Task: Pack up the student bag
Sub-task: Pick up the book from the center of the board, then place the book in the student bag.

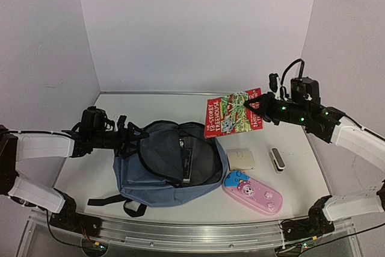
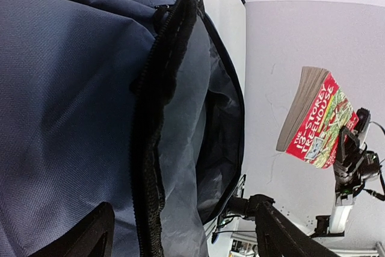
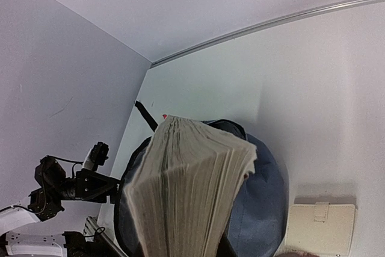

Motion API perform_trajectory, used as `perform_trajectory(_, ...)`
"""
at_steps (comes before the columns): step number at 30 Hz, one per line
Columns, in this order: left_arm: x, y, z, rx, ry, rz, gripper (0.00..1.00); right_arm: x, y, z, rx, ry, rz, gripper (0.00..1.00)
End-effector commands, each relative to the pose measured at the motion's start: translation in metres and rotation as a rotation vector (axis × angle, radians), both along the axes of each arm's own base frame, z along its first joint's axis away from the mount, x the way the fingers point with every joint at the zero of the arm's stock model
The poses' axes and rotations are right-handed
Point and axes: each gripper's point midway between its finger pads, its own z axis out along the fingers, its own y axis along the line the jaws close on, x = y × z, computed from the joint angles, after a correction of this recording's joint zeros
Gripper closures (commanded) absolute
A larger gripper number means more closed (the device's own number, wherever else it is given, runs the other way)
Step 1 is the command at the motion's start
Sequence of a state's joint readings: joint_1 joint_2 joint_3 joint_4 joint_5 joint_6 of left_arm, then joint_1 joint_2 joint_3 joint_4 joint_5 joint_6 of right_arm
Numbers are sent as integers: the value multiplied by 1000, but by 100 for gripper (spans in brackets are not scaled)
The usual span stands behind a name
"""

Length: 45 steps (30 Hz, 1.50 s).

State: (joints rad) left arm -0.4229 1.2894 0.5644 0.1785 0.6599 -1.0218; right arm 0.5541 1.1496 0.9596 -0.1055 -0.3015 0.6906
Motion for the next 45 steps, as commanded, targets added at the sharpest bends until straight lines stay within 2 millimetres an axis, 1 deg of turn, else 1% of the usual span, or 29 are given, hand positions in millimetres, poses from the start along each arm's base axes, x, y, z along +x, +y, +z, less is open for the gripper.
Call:
perform_trajectory(1,4,-16,17,-62,-45,-68,28,-1,5,41,96,-100,27,100)
perform_trajectory(5,3,-26,15,-72,-41,-104,40,-2,6,40,97,-97,32,100)
perform_trajectory(6,3,-28,15,-73,-42,-109,44,-2,6,40,97,-97,32,100)
perform_trajectory(9,4,-30,16,-73,-45,-112,59,-2,7,39,97,-92,38,100)
perform_trajectory(11,6,-29,20,-67,-70,-103,73,-2,9,37,100,-82,47,100)
perform_trajectory(14,4,-30,42,-33,-192,-98,87,-2,11,32,109,-61,53,100)
perform_trajectory(16,0,-29,57,-7,-266,-94,95,-1,15,33,144,-54,58,100)
perform_trajectory(18,-3,-26,67,-1,-308,-93,100,-3,20,28,201,-30,74,100)
perform_trajectory(21,-8,-25,78,-4,-344,-111,100,-4,25,22,281,-17,77,100)
perform_trajectory(25,-16,-26,93,-23,-382,-147,100,1,36,-3,259,23,62,100)
perform_trajectory(30,-19,-28,102,-26,-405,-176,100,2,58,-12,245,28,84,100)
perform_trajectory(34,-19,-28,108,-29,-427,-179,100,12,67,-33,195,44,58,100)
perform_trajectory(36,-19,-28,107,-28,-427,-181,100,14,76,-42,177,53,69,100)
perform_trajectory(39,-21,-30,109,-35,-432,-195,100,15,93,-54,159,66,95,100)
perform_trajectory(45,-25,-30,112,-45,-447,-211,100,14,115,-79,150,115,137,100)
